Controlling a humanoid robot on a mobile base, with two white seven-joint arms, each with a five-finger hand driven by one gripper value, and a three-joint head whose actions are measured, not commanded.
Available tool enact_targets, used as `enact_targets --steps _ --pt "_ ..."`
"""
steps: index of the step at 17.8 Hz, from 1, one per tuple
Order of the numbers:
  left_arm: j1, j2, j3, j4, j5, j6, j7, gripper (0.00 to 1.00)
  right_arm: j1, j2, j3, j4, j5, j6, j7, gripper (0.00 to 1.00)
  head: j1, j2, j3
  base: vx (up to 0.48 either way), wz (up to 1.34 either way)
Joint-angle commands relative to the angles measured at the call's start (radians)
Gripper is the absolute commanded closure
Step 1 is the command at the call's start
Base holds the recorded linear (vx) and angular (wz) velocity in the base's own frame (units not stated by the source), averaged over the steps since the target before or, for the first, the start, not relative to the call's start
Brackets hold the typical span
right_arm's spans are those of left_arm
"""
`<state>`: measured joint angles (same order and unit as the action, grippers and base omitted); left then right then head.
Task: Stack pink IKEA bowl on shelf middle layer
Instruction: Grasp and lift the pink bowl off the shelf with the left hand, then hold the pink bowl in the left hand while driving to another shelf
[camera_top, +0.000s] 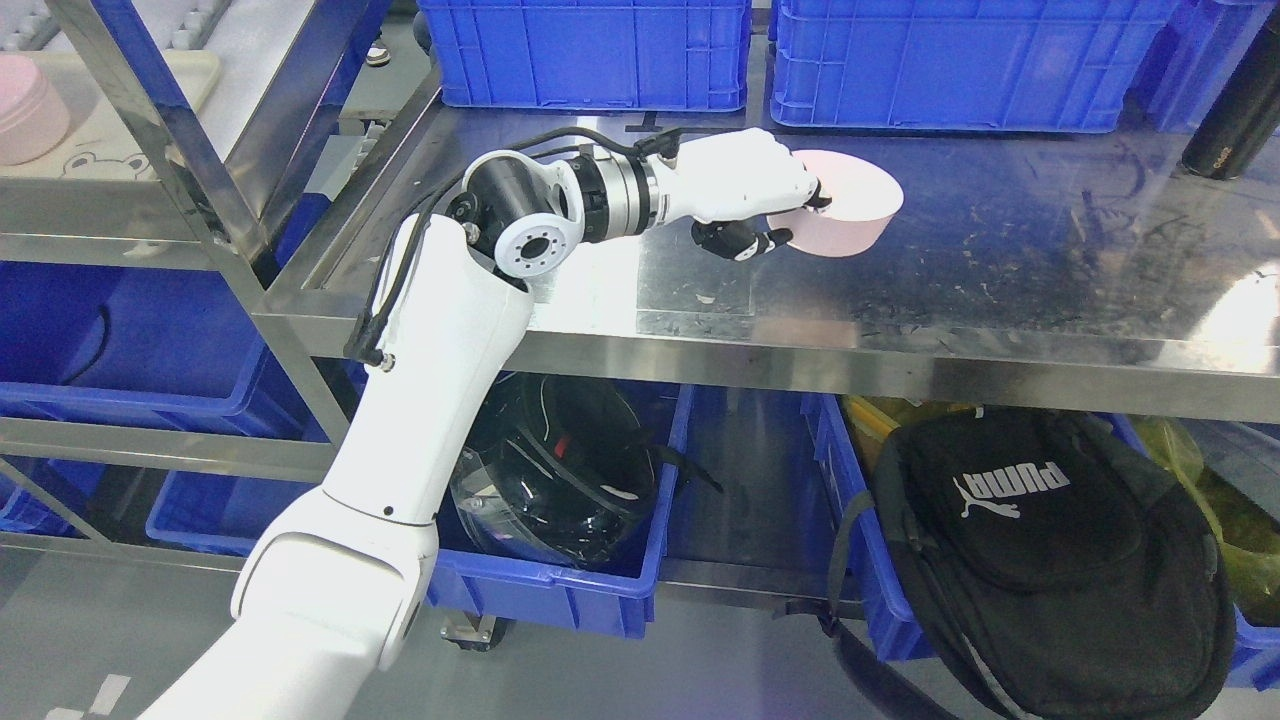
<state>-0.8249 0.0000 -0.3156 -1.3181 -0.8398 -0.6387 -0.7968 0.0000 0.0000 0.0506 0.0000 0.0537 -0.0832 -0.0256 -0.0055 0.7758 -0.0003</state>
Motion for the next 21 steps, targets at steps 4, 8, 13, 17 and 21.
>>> enact_targets --steps 4,8,13,17,21 --pt "0.130 0.017 0.121 -0.171 0.177 -0.147 -0.012 1.00 0.023 -0.017 0.000 -0.017 0.000 0.000 0.000 0.00 0.0000 0.000 0.000 0.000 0.00" --pt "0.179 0.017 0.145 -0.191 0.249 -0.147 -0.022 1.00 0.023 -0.017 0.000 -0.017 0.000 0.000 0.000 0.00 0.0000 0.000 0.000 0.000 0.00" --pt "0.236 0.017 0.300 -0.200 0.248 -0.147 -0.101 1.00 0.023 -0.017 0.000 -0.017 0.000 0.000 0.000 0.00 0.0000 0.000 0.000 0.000 -0.01" --pt "0.323 0.017 0.328 -0.246 0.248 -0.147 -0.108 1.00 0.023 -0.017 0.000 -0.017 0.000 0.000 0.000 0.00 0.0000 0.000 0.000 -0.007 0.11" --pt "0.351 0.017 0.323 -0.259 0.246 -0.147 -0.116 0.99 0.023 -0.017 0.000 -0.017 0.000 0.000 0.000 0.00 0.0000 0.000 0.000 -0.015 0.31"
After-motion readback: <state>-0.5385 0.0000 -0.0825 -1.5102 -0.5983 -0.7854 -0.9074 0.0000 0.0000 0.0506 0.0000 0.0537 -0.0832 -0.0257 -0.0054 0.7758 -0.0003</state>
